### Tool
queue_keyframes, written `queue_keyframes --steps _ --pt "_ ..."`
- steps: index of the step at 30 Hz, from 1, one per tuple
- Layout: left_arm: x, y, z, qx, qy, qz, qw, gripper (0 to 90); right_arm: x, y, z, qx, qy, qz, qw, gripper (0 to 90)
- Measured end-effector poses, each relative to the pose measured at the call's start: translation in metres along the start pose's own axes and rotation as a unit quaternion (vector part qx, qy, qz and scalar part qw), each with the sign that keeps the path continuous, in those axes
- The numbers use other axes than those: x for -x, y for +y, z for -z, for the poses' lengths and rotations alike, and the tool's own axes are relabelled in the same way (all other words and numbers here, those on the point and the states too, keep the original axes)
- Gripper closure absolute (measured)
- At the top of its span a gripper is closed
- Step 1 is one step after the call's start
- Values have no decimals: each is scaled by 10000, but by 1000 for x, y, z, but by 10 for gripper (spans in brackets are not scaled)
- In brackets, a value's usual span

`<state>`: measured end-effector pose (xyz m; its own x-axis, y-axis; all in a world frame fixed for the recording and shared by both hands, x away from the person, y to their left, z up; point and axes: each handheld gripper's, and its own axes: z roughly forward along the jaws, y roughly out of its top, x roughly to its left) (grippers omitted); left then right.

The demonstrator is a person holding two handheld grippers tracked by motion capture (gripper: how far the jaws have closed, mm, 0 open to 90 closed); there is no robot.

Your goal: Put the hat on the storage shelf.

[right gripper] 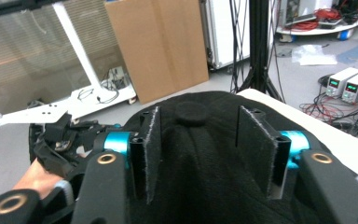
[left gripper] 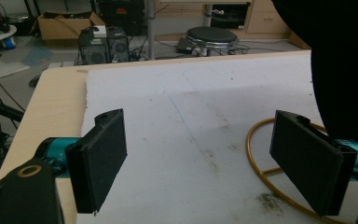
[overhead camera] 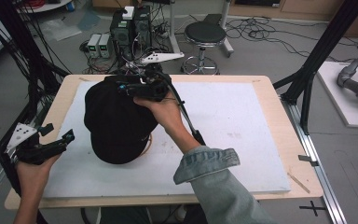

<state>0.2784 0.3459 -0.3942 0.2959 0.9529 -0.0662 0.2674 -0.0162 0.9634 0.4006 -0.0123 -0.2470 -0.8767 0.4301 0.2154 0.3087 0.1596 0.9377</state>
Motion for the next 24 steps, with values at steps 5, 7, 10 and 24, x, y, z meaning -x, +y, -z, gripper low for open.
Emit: queue_keyframes --steps 5,7,10,24 --pt "0 0 1 20 11 -2 10000 188 6 2 13 73 -273 39 9996 440" --pt "0 1 1 30 18 -3 10000 188 12 -1 28 173 -487 4 9987 403" --pt "0 1 1 35 18 -7 10000 188 20 -5 45 259 -734 -67 9969 374" --pt "2 1 -6 9 -28 -26 10000 188 51 -33 122 435 -1604 -305 9856 280"
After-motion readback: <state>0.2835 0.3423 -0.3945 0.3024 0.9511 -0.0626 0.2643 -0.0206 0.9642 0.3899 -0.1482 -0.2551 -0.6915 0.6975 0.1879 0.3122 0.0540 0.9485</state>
